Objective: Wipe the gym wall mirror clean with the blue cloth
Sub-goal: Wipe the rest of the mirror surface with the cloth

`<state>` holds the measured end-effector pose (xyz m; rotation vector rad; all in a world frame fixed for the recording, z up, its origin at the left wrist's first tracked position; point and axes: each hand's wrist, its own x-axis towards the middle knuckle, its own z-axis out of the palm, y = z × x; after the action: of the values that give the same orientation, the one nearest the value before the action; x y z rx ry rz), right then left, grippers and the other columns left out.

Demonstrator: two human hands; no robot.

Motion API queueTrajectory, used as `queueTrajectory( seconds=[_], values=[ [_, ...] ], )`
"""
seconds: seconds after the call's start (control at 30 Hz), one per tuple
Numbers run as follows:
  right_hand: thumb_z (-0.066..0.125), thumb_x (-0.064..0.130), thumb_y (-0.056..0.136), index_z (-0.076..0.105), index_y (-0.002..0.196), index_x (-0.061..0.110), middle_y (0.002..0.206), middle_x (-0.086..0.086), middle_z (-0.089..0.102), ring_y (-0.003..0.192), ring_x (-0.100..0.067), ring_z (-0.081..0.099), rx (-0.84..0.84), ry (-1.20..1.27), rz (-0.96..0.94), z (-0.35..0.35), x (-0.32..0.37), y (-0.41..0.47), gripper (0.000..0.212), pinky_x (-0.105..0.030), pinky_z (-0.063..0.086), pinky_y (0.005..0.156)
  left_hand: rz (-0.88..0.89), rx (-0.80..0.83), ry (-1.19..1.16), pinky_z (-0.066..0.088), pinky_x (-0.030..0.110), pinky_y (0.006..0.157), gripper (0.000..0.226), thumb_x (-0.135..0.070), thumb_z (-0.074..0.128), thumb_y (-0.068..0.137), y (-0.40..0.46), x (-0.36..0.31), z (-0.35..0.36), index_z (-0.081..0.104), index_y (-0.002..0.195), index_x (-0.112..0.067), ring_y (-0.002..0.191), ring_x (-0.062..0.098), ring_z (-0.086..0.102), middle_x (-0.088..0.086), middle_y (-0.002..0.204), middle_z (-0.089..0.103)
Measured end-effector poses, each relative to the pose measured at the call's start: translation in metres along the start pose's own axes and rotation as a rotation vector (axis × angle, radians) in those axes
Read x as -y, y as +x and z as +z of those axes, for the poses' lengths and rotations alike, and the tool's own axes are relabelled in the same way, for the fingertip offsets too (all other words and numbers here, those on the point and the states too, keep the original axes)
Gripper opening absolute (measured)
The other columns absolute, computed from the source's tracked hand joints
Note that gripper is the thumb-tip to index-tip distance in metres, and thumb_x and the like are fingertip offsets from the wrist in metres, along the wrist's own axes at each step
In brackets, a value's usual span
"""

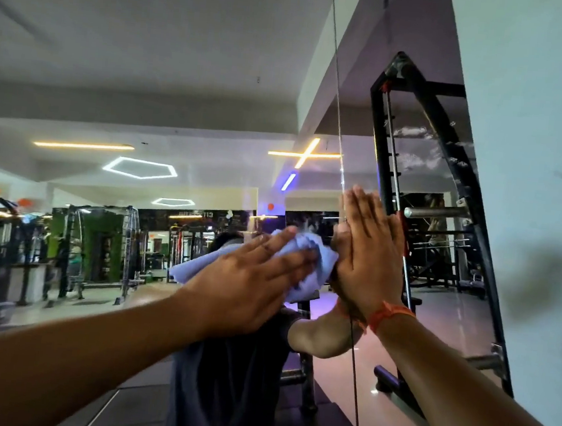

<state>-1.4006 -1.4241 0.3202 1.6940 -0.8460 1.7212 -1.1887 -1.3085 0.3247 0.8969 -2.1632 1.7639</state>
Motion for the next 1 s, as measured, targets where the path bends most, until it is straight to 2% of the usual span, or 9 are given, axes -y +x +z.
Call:
queueTrajectory(
  seconds=[0.1,0.17,0.3,0.37,0.53,0.67,0.87,0.93,1.0],
  values=[
    [0.03,0.031,0.103,0.028,0.162,0.023,0.169,0.005,0.023,0.158,-0.016,0.015,-0.024,0.007,0.03,0.001,0.0,0.0,0.059,-0.038,0.007,0.125,0.35,0.126,0.062,0.035,0.048,0.119,0.048,-0.034,0.044,0.104,-0.003,0.029,-0.012,0.053,0.148,-0.017,0.153,0.036,0.027,0.001,0.163,0.039],
    [0.031,0.031,0.103,0.031,0.161,0.023,0.168,0.005,0.025,0.157,-0.016,0.017,-0.045,-0.004,0.032,0.002,0.003,0.0,0.058,-0.038,0.01,0.124,0.376,0.105,0.151,0.04,0.05,0.116,0.048,-0.035,0.04,0.106,0.014,0.074,-0.025,0.052,0.149,-0.018,0.152,0.037,0.03,0.003,0.162,0.04],
    [0.031,0.032,0.104,0.03,0.161,0.024,0.168,0.006,0.025,0.157,-0.015,0.017,-0.063,-0.003,0.018,0.007,0.001,0.0,0.057,-0.043,0.015,0.124,-0.245,-0.151,0.203,0.033,0.059,0.119,0.048,-0.024,0.042,0.104,0.043,0.136,-0.053,0.05,0.149,-0.009,0.149,0.038,0.033,0.014,0.159,0.043],
    [0.03,0.032,0.104,0.029,0.161,0.024,0.168,0.006,0.025,0.157,-0.015,0.016,-0.071,-0.012,0.014,0.008,0.001,-0.001,0.057,-0.045,0.016,0.125,-0.365,-0.217,0.169,0.03,0.057,0.121,0.047,-0.015,0.049,0.097,0.044,0.113,-0.044,0.056,0.142,-0.002,0.147,0.032,0.032,0.016,0.155,0.047],
    [0.029,0.032,0.104,0.029,0.161,0.021,0.168,0.004,0.024,0.157,-0.016,0.015,-0.039,-0.005,-0.001,0.004,0.0,-0.001,0.058,-0.046,0.017,0.124,0.083,0.046,-0.009,0.029,0.051,0.122,0.048,-0.029,0.042,0.102,-0.032,0.027,-0.023,0.058,0.143,-0.012,0.153,0.041,0.026,0.007,0.161,0.041],
    [0.029,0.031,0.103,0.031,0.161,0.022,0.168,0.005,0.026,0.157,-0.014,0.017,-0.061,0.002,0.048,0.004,0.005,-0.003,0.059,-0.047,0.019,0.124,0.461,0.17,0.048,0.041,0.05,0.113,0.047,-0.033,0.037,0.107,-0.03,0.076,-0.031,0.057,0.144,-0.012,0.15,0.039,0.033,0.005,0.159,0.045],
    [0.028,0.033,0.104,0.028,0.161,0.024,0.168,0.008,0.024,0.157,-0.013,0.014,-0.078,-0.005,0.027,0.009,0.003,-0.004,0.058,-0.048,0.02,0.124,-0.369,-0.185,0.083,0.03,0.058,0.121,0.052,-0.02,0.043,0.098,0.019,0.122,-0.05,0.05,0.148,-0.01,0.148,0.043,0.035,0.01,0.159,0.044],
    [0.03,0.032,0.104,0.029,0.161,0.024,0.168,0.008,0.024,0.157,-0.013,0.015,-0.08,0.002,0.028,0.008,0.003,-0.004,0.058,-0.047,0.018,0.125,-0.296,-0.142,0.045,0.04,0.059,0.113,0.051,-0.02,0.044,0.096,0.01,0.077,-0.036,0.053,0.144,-0.007,0.146,0.046,0.036,0.013,0.157,0.045],
    [0.032,0.031,0.103,0.03,0.161,0.024,0.168,0.007,0.025,0.157,-0.014,0.017,-0.065,-0.001,0.025,0.007,0.002,-0.004,0.058,-0.046,0.018,0.124,0.01,-0.018,-0.027,0.043,0.059,0.11,0.044,-0.025,0.046,0.098,-0.021,0.032,-0.019,0.061,0.136,-0.007,0.145,0.047,0.038,0.012,0.156,0.047]
  ],
)
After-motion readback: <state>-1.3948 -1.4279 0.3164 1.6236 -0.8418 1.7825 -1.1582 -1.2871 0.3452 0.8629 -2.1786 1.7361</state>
